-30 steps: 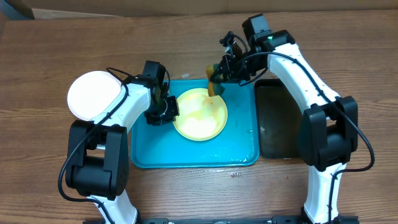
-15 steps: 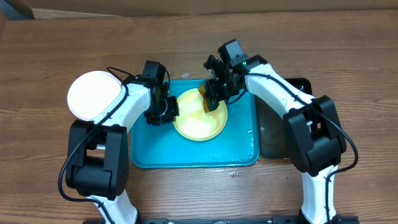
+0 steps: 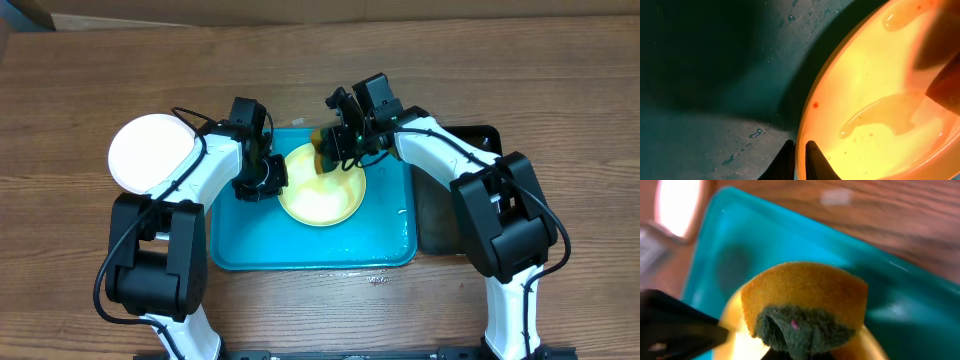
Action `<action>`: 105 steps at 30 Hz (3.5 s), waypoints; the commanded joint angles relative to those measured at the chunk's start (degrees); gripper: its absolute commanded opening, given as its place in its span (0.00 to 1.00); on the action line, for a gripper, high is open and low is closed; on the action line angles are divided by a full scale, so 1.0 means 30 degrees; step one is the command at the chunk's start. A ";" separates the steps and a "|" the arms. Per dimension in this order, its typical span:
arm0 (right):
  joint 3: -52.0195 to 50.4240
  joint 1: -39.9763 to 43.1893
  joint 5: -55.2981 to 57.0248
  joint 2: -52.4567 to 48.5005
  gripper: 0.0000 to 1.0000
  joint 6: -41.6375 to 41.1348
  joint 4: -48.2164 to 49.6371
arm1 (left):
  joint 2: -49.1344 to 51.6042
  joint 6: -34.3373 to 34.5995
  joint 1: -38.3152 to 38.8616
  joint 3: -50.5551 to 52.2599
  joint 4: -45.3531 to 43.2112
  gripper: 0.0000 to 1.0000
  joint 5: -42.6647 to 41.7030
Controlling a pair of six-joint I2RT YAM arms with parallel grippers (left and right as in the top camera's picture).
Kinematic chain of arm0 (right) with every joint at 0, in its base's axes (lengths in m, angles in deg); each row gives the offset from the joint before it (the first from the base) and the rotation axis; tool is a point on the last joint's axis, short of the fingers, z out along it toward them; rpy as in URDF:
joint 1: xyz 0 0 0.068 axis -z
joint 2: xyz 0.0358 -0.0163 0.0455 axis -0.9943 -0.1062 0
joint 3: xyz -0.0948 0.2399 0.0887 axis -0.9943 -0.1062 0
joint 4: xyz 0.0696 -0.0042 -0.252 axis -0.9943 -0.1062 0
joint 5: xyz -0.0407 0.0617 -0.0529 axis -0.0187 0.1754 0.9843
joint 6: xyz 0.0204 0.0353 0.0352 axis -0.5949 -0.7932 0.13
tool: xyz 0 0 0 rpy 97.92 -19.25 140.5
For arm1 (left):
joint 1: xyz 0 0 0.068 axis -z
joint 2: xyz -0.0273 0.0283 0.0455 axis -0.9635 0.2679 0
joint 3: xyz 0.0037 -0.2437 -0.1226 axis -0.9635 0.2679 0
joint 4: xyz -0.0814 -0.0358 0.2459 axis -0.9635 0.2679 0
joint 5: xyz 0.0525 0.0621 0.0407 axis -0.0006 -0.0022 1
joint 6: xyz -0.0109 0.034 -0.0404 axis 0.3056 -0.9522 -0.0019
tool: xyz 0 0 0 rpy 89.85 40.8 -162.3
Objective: Clean dirty plates on tray and stack at the side
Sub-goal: 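Scrub the yellow plate surface with the sponge in the right gripper, then move the sponge back to the basin and release it with the right gripper, then lift the yellow plate off the tray with the left gripper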
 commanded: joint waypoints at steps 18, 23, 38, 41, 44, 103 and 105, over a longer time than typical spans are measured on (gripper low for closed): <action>0.1858 0.6135 0.2171 0.4787 0.04 0.1399 -1.2262 | 0.0109 -0.0532 0.0131 0.0153 -0.0073 0.13 -0.0022; 0.1239 0.7293 0.7970 0.4692 0.04 0.1617 -1.4775 | 0.0109 -0.0656 0.0131 0.0153 -0.0087 0.13 -0.0029; -0.0838 0.7417 1.1205 0.4656 0.22 0.1603 -1.4076 | 0.0109 -0.0656 0.0131 0.0153 -0.0495 0.19 -0.0029; -0.0583 0.7431 1.1198 0.4656 0.50 0.1545 -1.4156 | 0.0109 -0.0656 0.0131 0.0153 -0.0495 0.24 -0.0029; 0.0262 0.7482 1.1213 0.4663 0.64 0.1217 -1.4491 | 0.0109 -0.0648 0.0131 0.0153 -0.0481 0.25 -0.0036; 0.3337 1.4826 1.1213 0.4634 1.00 -0.0976 -1.4637 | -0.0415 -0.1166 0.3694 -0.8094 0.1851 0.04 0.4954; 0.3337 1.4826 1.1213 0.4634 1.00 -0.0969 -1.4637 | -0.0415 -0.1246 0.4415 -0.8721 0.1756 0.04 0.5202</action>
